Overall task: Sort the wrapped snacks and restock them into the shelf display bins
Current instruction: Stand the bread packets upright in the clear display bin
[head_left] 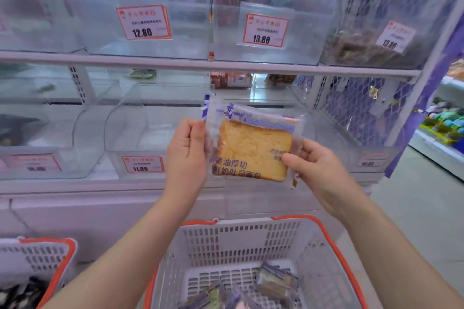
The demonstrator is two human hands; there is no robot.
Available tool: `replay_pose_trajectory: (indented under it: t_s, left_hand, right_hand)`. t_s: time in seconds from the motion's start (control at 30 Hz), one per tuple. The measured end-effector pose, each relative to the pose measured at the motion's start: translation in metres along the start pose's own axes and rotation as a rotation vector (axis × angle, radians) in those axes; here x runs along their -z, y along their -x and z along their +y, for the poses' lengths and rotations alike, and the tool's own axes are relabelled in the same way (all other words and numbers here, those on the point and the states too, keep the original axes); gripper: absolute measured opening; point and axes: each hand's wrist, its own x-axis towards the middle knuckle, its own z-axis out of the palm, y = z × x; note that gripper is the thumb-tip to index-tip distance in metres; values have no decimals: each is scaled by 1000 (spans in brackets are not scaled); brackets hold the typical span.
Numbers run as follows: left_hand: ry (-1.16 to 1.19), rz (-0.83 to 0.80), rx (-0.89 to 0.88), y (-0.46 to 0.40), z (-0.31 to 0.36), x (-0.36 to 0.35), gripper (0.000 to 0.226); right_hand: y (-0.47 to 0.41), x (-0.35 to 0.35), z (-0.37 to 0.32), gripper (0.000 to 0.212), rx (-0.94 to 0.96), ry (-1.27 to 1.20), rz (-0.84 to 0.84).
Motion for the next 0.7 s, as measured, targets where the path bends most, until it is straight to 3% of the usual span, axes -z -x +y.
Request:
replay_pose_trajectory:
  t_s: [0.13,0.23,0.27,0.43,0.53,0.7]
  left_hand:
    - [-143,-51,41,-29,-2,-6,24]
    - [-215,-170,238,-34,-11,-9,9]
    - [-227,-215,290,-32,-15,-10,11]
    - [-310,-301,394,-28,-33,-11,66]
    - [-298,-394,432,-25,-40,-11,63]
    - [-247,-405,417,-24,-46,-7,65]
  right_hand:
    - [-31,13,-25,22,-25,70,77]
    - [-49,24,-27,19,-79,92,145]
    - [-54,27,-24,19,-123,62,158]
    - [-75,41,-1,20,-367,10,228]
    - [-87,41,14,20,-486,163,195]
    - [-112,24,33,20,-593,427,156]
